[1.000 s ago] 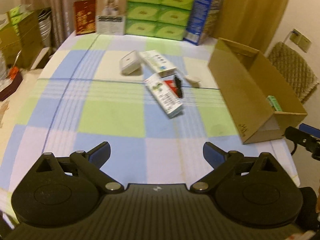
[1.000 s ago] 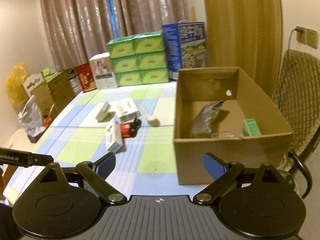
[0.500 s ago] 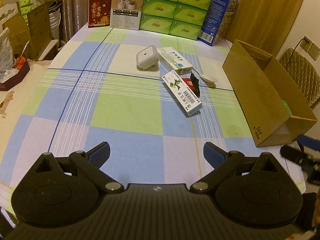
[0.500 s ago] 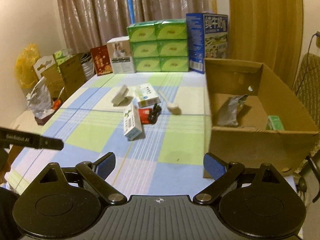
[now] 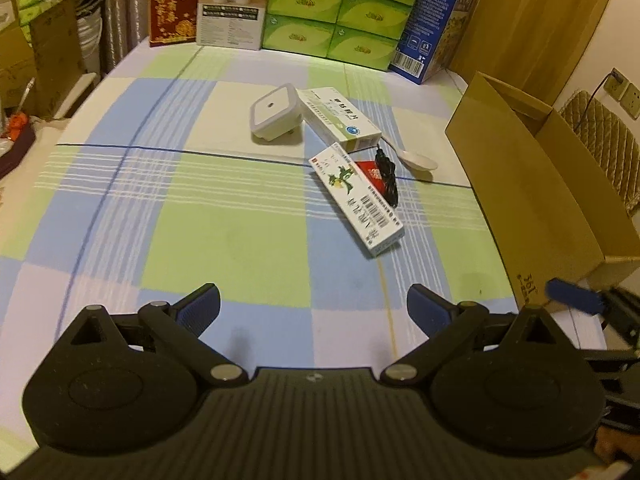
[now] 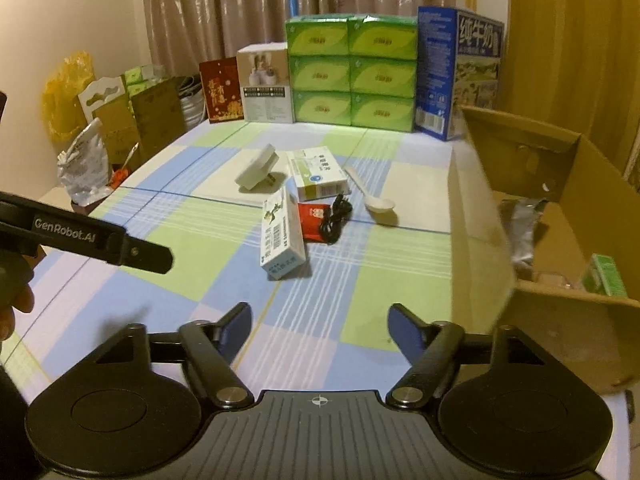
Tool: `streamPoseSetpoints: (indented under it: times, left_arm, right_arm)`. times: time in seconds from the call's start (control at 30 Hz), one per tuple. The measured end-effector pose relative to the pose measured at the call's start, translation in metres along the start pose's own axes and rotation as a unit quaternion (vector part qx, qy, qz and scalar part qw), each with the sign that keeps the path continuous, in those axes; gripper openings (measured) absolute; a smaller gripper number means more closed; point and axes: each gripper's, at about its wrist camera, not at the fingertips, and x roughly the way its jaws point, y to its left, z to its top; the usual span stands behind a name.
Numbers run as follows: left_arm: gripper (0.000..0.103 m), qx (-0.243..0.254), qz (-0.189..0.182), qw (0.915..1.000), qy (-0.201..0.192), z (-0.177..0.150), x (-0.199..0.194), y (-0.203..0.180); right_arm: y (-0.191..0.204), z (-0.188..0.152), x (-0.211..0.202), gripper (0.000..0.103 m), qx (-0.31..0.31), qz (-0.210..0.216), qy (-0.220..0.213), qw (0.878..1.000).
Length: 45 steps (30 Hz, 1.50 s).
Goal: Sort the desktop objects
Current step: 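Withdraw both tools from the cardboard box back over the table, then lower left tool onto the white dragon-print cream box and close it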
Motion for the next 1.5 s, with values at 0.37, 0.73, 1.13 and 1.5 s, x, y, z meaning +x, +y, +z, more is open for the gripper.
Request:
streamPoseSetpoints:
  times: [0.37, 0.73, 1.13, 1.5]
  left_arm:
    - [0.097, -0.012, -0.046, 0.9987, 0.015, 0.035, 0.062, -0.012]
    - [0.082, 0.007, -0.072, 0.9966, 0.039, 0.052, 0.118, -0.024]
    - [0.034, 0.069, -0.034, 0.9958, 0.05, 0.047, 0.114, -0.006]
    - [0.046, 0.118, 0.017, 0.9926, 0.025, 0.037, 0.096, 0.024]
  right_arm:
    - [-0.01, 0.004, 0.048, 0.066, -0.015, -0.012, 0.02, 1.0]
    - [-0.019, -0.002, 0.078, 0.066, -0.019, -0.019, 0.031, 0.999]
    - [-0.021, -0.004, 0.087, 0.066, -0.017, -0.017, 0.039, 0.999]
    - [-0.014, 0.004, 0.097, 0.066, -0.008, -0.009, 0.037, 0.999]
